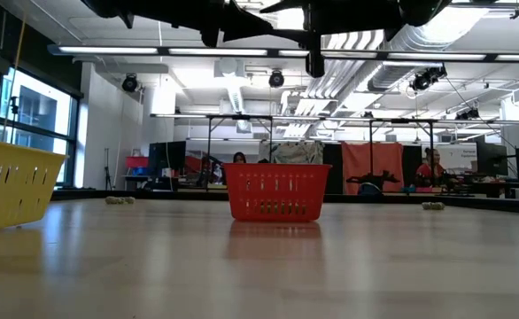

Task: Sort Halloween decoration
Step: Put the white skull toy into the yellow bin

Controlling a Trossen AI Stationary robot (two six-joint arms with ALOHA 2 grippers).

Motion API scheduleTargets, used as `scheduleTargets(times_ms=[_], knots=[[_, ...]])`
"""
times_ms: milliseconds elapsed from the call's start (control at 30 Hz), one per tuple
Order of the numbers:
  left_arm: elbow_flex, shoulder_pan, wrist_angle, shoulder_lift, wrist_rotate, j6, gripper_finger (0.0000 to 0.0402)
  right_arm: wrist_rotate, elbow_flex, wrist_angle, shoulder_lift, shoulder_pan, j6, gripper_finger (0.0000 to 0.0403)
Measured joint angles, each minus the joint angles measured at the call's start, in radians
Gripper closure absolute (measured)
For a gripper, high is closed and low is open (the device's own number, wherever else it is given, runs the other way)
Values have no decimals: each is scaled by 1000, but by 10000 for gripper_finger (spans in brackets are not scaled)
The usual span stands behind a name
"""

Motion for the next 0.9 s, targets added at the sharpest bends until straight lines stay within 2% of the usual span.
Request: scheduleTargets(times_ms=[300,667,900], knots=[[-1,0,22,-3,-14,-2,378,-1,0,27,-1,-2,-1,218],[-2,4,26,-54,-18,-30,378,-4,3,69,-3,-49,-5,212],[-2,5,20,-126,-61,-71,378,-13,3,85,-4,-71,-12,212]])
